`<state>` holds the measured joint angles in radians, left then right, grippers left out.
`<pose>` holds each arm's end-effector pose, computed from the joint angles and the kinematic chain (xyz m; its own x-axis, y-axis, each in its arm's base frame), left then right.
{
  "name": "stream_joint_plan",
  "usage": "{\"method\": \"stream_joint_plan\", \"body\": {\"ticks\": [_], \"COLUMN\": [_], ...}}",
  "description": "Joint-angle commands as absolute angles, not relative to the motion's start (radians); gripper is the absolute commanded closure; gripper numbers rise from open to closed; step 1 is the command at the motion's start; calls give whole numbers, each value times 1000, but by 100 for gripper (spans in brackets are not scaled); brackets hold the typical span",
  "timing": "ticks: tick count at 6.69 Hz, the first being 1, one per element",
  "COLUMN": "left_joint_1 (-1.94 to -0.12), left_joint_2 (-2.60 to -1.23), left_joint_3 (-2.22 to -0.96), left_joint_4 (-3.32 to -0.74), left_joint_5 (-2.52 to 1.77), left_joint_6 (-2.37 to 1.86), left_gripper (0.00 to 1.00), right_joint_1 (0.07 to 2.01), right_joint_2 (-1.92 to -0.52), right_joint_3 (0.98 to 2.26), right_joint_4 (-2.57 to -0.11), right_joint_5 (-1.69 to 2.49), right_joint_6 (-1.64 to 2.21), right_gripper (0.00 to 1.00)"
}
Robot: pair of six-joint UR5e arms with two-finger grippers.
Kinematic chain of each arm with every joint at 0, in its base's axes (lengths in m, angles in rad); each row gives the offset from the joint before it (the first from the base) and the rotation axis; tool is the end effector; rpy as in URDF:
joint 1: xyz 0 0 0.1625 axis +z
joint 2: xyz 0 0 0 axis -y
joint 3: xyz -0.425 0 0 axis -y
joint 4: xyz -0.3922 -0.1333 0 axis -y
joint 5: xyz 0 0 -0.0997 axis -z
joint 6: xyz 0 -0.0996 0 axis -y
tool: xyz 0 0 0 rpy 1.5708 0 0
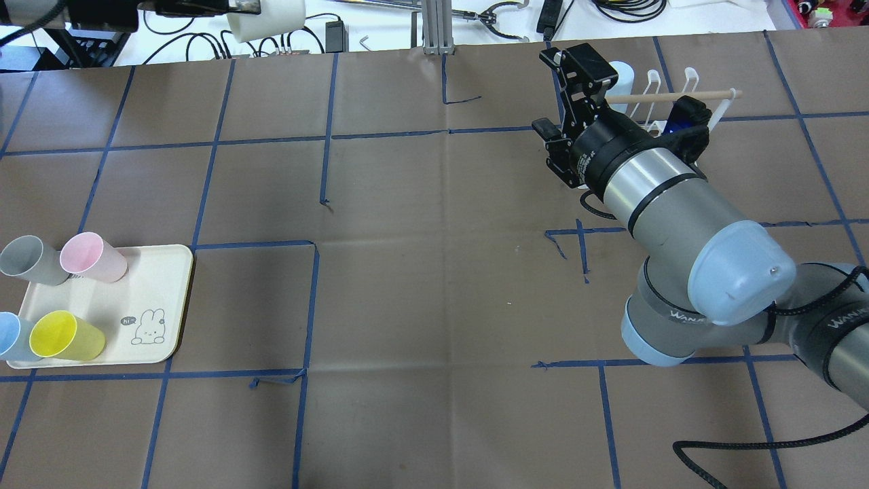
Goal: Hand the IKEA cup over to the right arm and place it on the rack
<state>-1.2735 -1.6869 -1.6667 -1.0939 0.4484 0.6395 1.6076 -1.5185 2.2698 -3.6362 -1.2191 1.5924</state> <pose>-0.0550 -0.5818 0.4865 -0.5568 0.6298 0.5416 0.0618 0.6816 -0.7291 0.1831 -0.4181 0.3919 0.0107 0.2616 -0.9651 0.9259 0.3620 0.1083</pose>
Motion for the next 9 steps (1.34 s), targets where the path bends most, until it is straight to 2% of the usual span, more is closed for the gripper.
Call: {"method": "stream_joint_plan", "body": {"ticks": [1, 3, 5, 7, 9], "left_joint_1": [-1353, -1391, -1445, -1457, -1457], "left_joint_2": [-1700, -1707, -1710, -1709, -1710], "left_joint_3": [-1829, -1955, -2018, -2095, -2105], "left_joint_4": [-753, -475, -256, -142, -46], "left_joint_5": [390, 397, 410, 410, 411], "left_joint_6": [588, 481, 331, 286, 198], "left_gripper": [97, 95, 94, 94, 94], "right_joint_1": [1608, 1609, 1624, 1690, 1732], "right_joint_2": [-1505, -1490, -1490, -1488, -1486], "right_joint_3": [2267, 2266, 2257, 2202, 2180], "right_joint_4": [-3632, -3588, -3545, -3472, -3416], "right_joint_5": [-1218, -1212, -1210, -1218, -1226], "right_joint_6": [1595, 1597, 1600, 1614, 1658], "right_gripper": [0, 0, 0, 0, 0]}}
